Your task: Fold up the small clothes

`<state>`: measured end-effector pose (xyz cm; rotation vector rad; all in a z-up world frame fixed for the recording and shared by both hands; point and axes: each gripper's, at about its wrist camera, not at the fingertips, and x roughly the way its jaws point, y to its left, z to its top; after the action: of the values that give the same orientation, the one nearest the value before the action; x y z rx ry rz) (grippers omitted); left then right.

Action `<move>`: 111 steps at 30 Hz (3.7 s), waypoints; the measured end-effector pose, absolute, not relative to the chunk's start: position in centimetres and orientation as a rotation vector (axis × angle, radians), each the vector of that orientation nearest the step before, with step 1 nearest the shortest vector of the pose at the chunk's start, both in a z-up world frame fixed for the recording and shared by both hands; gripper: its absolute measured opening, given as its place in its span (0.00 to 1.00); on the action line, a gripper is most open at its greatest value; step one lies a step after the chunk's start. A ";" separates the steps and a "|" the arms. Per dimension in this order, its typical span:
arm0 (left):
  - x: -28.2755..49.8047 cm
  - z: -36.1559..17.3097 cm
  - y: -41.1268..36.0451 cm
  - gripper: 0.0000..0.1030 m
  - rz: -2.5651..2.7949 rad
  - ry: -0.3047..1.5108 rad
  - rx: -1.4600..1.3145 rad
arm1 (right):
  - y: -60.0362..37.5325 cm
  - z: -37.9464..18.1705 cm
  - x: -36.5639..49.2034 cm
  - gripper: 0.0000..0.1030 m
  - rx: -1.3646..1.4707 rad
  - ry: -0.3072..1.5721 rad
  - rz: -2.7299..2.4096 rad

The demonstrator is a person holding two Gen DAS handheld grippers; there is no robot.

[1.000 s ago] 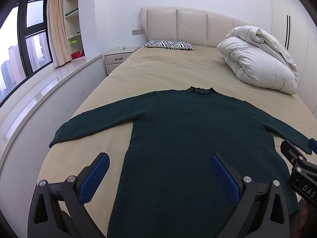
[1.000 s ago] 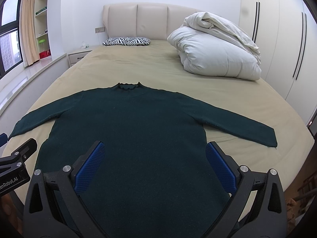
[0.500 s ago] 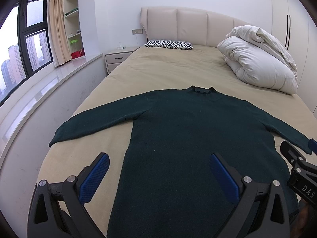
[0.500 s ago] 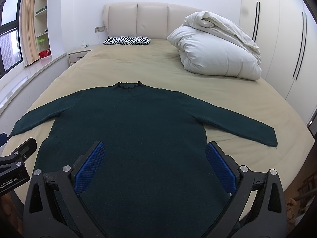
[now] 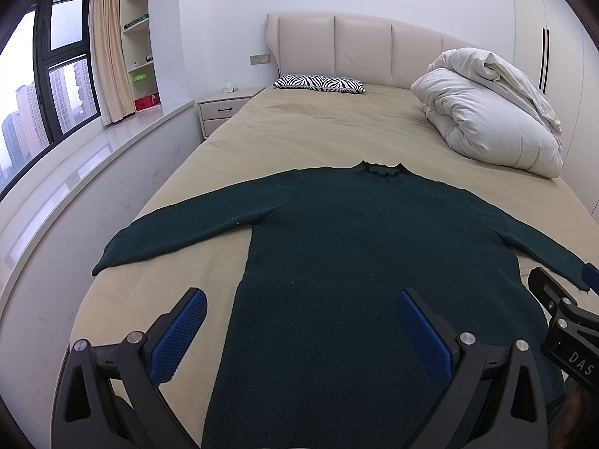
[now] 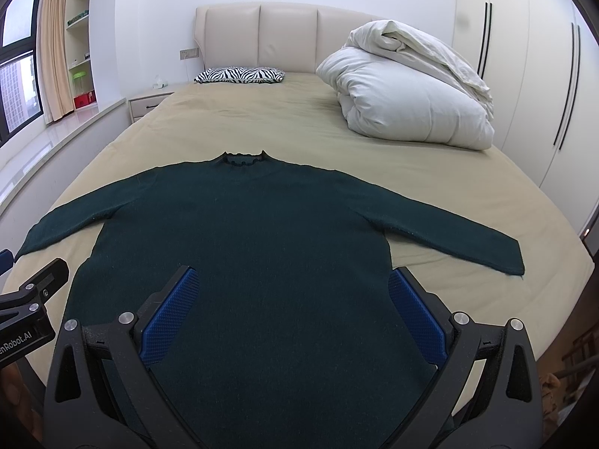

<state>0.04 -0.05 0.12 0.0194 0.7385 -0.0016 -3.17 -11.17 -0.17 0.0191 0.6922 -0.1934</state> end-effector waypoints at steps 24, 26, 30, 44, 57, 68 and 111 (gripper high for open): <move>-0.1 -3.2 2.4 1.00 -0.064 0.848 -0.116 | -13.4 -0.6 -3.7 1.00 0.091 0.676 -0.180; -0.3 -4.2 2.6 1.00 -0.074 0.869 -0.160 | -16.2 -0.7 -3.8 1.00 0.162 0.665 -0.195; -0.1 -5.7 2.1 1.00 -0.092 0.904 -0.215 | -25.4 -2.3 -4.4 1.00 0.388 0.659 -0.268; 4.1 -8.2 -1.7 1.00 -0.180 1.000 -0.278 | -57.3 -16.2 -9.3 0.68 1.132 0.606 -0.569; 7.7 -9.5 -2.5 1.00 -0.288 1.054 -0.253 | -63.5 -17.5 -3.8 0.15 1.136 0.593 -0.563; 9.4 -9.6 2.1 1.00 -0.342 1.001 -0.408 | -51.5 -6.9 7.1 0.07 0.665 0.674 -0.394; 25.6 -11.4 -6.2 0.09 -0.338 1.085 -0.160 | -36.1 -13.6 3.4 0.79 0.871 0.689 0.089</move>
<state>25.58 -6.16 -11.44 -0.1598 1.0847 -0.3383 3.44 -36.15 -13.61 0.8714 0.6895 0.0888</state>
